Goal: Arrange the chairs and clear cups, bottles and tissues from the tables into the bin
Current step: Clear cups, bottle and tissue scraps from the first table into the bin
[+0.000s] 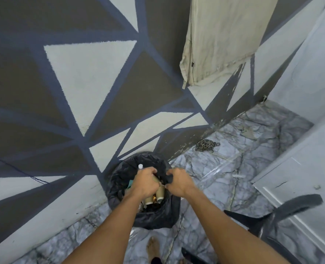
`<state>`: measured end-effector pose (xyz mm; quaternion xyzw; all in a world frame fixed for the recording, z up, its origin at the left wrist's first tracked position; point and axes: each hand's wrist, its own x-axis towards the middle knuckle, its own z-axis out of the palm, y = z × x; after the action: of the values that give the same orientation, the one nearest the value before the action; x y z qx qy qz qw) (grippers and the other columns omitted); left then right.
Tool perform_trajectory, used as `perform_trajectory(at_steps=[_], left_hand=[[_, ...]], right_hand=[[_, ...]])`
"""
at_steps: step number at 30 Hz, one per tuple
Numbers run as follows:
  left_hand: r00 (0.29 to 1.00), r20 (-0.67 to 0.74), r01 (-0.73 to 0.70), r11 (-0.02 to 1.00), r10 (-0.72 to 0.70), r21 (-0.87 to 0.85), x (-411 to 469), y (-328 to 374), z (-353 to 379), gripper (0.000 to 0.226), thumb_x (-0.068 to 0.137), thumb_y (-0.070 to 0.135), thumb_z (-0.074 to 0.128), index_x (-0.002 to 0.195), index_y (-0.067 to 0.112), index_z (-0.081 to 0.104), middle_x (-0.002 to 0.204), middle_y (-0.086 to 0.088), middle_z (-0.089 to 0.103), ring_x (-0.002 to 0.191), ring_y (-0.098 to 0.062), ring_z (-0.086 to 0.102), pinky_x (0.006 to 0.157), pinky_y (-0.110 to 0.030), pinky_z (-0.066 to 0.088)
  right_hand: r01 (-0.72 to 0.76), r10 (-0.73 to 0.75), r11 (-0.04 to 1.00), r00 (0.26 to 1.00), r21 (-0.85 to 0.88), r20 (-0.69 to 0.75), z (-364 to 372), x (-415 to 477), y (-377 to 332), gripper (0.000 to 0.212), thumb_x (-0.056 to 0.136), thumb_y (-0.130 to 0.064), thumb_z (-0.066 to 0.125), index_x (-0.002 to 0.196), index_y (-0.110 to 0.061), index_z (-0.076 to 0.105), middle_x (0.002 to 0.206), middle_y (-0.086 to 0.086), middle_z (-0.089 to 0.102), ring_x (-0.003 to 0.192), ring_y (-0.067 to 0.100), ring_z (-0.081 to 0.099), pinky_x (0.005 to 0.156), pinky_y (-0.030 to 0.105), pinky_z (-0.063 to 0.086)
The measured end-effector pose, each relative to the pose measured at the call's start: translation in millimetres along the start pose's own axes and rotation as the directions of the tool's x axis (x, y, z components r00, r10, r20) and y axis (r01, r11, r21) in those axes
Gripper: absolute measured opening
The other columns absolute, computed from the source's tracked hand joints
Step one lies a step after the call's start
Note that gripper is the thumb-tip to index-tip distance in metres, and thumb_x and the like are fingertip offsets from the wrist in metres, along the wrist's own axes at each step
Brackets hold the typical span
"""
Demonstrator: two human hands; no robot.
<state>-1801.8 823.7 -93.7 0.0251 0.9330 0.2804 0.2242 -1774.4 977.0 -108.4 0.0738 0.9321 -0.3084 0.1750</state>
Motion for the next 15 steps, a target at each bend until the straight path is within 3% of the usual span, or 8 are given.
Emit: perform_trajectory(at_steps=[3, 8, 10, 13, 15], left_hand=[[0.994, -0.015, -0.105, 0.993, 0.106, 0.051, -21.6, 36.5, 5.6, 0.053, 0.074, 0.025, 0.076, 0.126, 0.021, 0.062, 0.122, -0.003, 0.066, 0.112, -0.023, 0.061, 0.096, -0.036, 0.052], [0.962, 0.001, -0.271, 0.955, 0.273, 0.117, -50.3, 93.8, 14.9, 0.038, 0.074, 0.022, 0.068, 0.111, 0.023, 0.065, 0.108, -0.004, 0.070, 0.102, -0.027, 0.064, 0.087, -0.042, 0.056], [0.900, 0.102, -0.435, 0.890, 0.424, 0.138, -86.0, 134.7, 41.9, 0.042, 0.075, 0.026, 0.069, 0.116, 0.024, 0.064, 0.113, -0.004, 0.069, 0.105, -0.026, 0.064, 0.089, -0.040, 0.055], [0.891, 0.110, -0.452, 0.881, 0.440, 0.141, -89.2, 152.8, 50.9, 0.057, 0.077, 0.027, 0.072, 0.132, 0.022, 0.057, 0.131, -0.005, 0.061, 0.118, -0.024, 0.058, 0.096, -0.034, 0.051], [0.844, 0.141, -0.534, 0.836, 0.518, 0.127, -113.7, 176.4, 71.1, 0.058, 0.078, 0.026, 0.071, 0.134, 0.022, 0.056, 0.135, -0.005, 0.058, 0.122, -0.022, 0.056, 0.097, -0.032, 0.048]], right_hand=[[0.005, -0.004, 1.000, 0.997, 0.002, -0.071, -24.4, -27.1, 13.3, 0.034, 0.075, -0.019, 0.066, 0.109, -0.016, 0.066, 0.105, 0.009, 0.070, 0.100, 0.030, 0.065, 0.078, 0.037, 0.056], [-0.021, 0.019, 1.000, 0.979, -0.005, -0.201, -68.9, -76.6, 34.0, 0.043, 0.076, -0.025, 0.071, 0.118, -0.019, 0.065, 0.114, 0.008, 0.068, 0.108, 0.029, 0.062, 0.082, 0.035, 0.053], [-0.124, 0.130, 0.991, 0.936, 0.039, -0.327, -89.2, -140.0, 66.3, 0.048, 0.078, -0.026, 0.072, 0.124, -0.017, 0.062, 0.122, 0.009, 0.064, 0.113, 0.029, 0.060, 0.088, 0.038, 0.053], [-0.143, 0.161, 0.987, 0.910, 0.074, -0.382, -105.5, -166.3, 76.1, 0.054, 0.080, -0.024, 0.070, 0.132, -0.015, 0.057, 0.132, 0.009, 0.059, 0.121, 0.027, 0.055, 0.097, 0.038, 0.049], [-0.190, 0.210, 0.978, 0.874, 0.089, -0.439, -112.6, -216.6, 94.0, 0.051, 0.080, -0.024, 0.069, 0.129, -0.017, 0.058, 0.130, 0.008, 0.061, 0.119, 0.027, 0.057, 0.095, 0.037, 0.048]])
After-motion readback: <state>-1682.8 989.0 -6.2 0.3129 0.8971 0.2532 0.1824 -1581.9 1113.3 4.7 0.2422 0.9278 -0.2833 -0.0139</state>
